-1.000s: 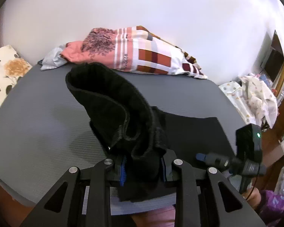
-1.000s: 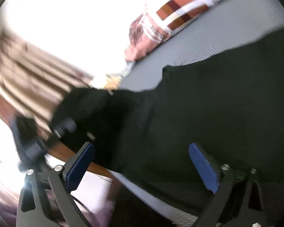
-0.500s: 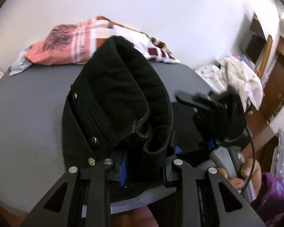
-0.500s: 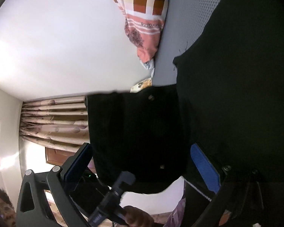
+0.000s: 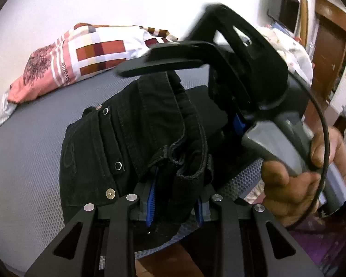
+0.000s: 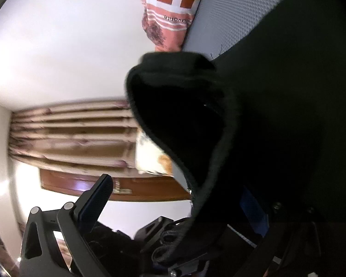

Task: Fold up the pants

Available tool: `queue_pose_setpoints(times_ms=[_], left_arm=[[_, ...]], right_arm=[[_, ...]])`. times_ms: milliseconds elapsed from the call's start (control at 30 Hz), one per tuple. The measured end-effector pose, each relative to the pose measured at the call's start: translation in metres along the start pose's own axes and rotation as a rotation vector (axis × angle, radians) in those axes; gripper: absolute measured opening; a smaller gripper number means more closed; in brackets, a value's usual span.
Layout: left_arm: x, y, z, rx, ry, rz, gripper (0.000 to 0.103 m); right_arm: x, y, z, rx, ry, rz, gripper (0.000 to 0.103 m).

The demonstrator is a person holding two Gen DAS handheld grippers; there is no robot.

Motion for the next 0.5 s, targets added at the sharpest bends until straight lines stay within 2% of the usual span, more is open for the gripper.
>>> queue_pose_setpoints(times_ms=[33, 67, 100, 133, 167, 200, 267, 300, 500], left_arm=[[-0.001, 0.002, -0.003, 0.014, -0.009, 0.0, 0.028], [-0.001, 0.002, -0.004, 0.027, -0.02, -0.001, 0.029], [0.0, 0.002, -0.004, 0.036, -0.028, -0.001, 0.029], [0.001, 0.002, -0.003, 0.04, -0.034, -0.001, 0.03], [0.001, 0.003, -0.003, 0.041, -0.037, -0.002, 0.03], [0.001, 0.002, -0.002, 0.042, -0.038, -0.003, 0.03], [-0.001, -0.001, -0.002, 0.046, -0.031, -0.019, 0.031], [-0.002, -0.003, -0.002, 0.05, -0.029, -0.026, 0.032], [-0.005, -0.022, -0.026, 0.134, -0.029, -0.078, 0.046]], right_arm=[[0.001, 0.001, 0.002, -0.026, 0.033, 0.006, 0.102], [0.003, 0.002, 0.003, -0.057, 0.075, 0.014, 0.095], [0.006, 0.004, 0.002, -0.089, 0.127, 0.026, 0.083], [0.008, 0.005, 0.001, -0.122, 0.186, 0.04, 0.075], [0.007, 0.005, -0.002, -0.136, 0.216, 0.045, 0.061], [0.005, 0.003, -0.006, -0.137, 0.233, 0.045, 0.049], [-0.003, 0.0, -0.011, -0.118, 0.216, 0.03, 0.037], [-0.007, 0.0, -0.012, -0.12, 0.21, 0.024, 0.033], [-0.035, -0.006, 0.002, -0.12, 0.104, -0.04, 0.032]])
Point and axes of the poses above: each gripper's, at about its wrist camera, not at the fingertips, and x roughly the way its jaws point, z to its left, y to its underside, the point moved 8 cm from there along x, roughly the way its jaws point, and after that the axes turned 2 degrees about z, right-handed, at the moved point
